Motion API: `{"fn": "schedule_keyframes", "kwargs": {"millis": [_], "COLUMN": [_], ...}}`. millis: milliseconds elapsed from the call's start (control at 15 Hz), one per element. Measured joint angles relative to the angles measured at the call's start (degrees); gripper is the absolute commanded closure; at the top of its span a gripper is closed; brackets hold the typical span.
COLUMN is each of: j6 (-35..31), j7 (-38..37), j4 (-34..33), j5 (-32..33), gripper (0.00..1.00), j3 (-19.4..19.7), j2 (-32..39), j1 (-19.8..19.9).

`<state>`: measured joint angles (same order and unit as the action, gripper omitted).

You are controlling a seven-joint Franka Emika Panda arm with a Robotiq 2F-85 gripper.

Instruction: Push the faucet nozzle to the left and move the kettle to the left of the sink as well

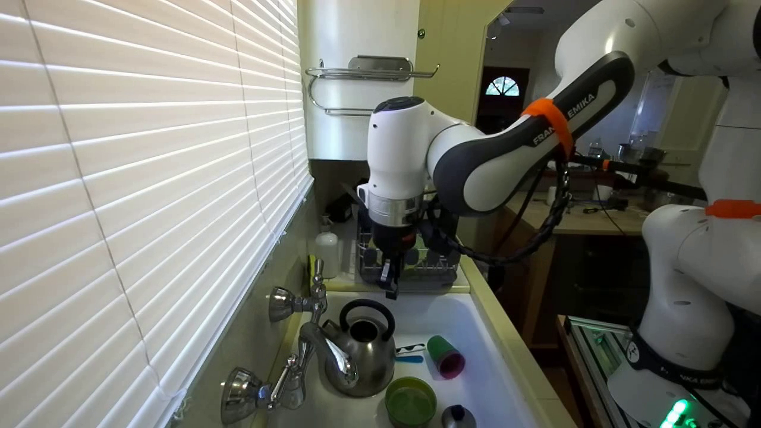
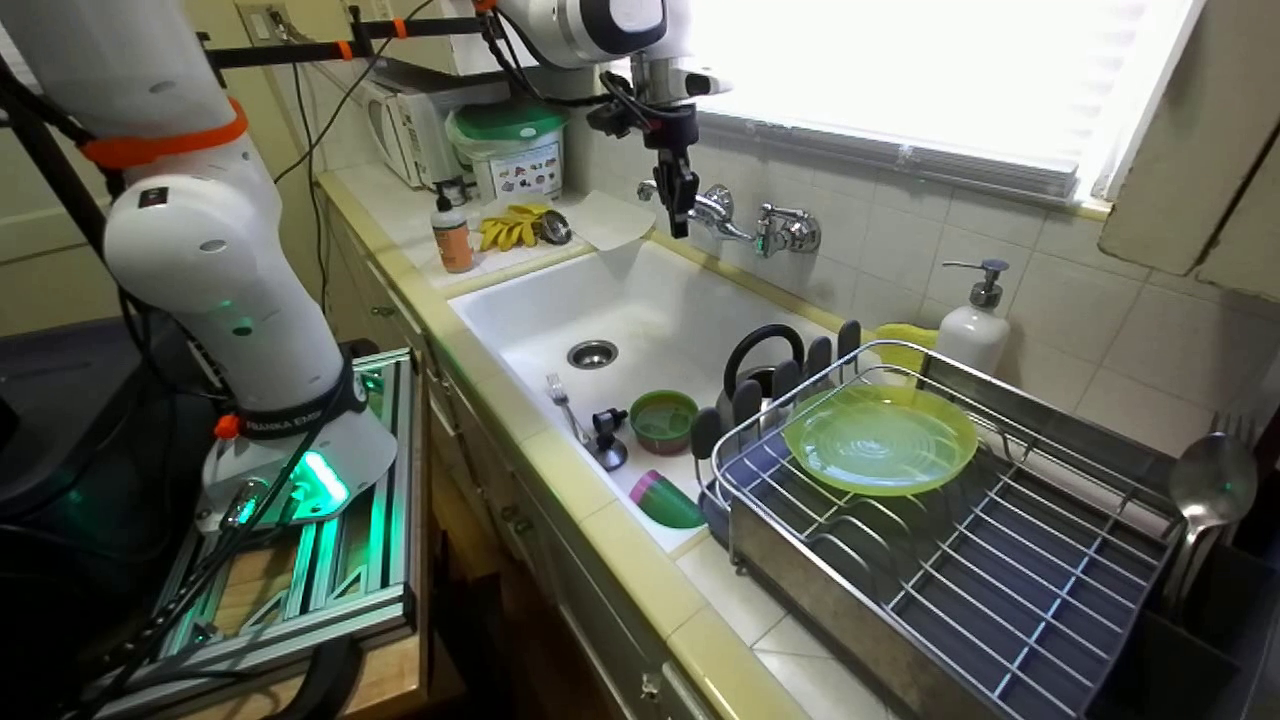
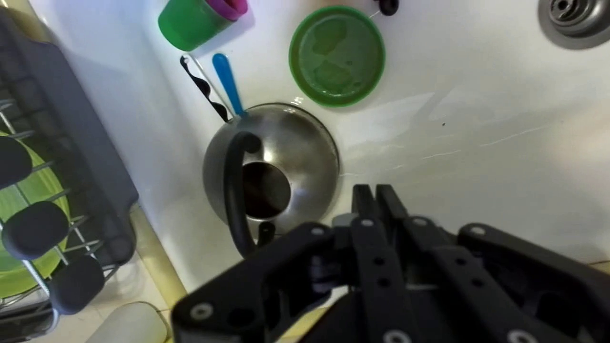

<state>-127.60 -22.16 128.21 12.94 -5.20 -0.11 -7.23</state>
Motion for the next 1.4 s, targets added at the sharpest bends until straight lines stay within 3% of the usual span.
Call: {"fn": "schedule_keyframes", "kwargs": {"millis": [533, 867, 1400], "j6": [-6.15, -6.15, -5.76], "j7": [14.88, 23.15, 23.49], "j4": [3.15, 3.42, 3.70], "j5": [2.18, 1.04, -0.21], "gripper": [0.02, 0.00, 0.00], "j3": [3.27, 4.14, 4.86], "j2": [-0.27, -1.04, -1.19], "j1": [4.44, 5.50, 6.39]}}
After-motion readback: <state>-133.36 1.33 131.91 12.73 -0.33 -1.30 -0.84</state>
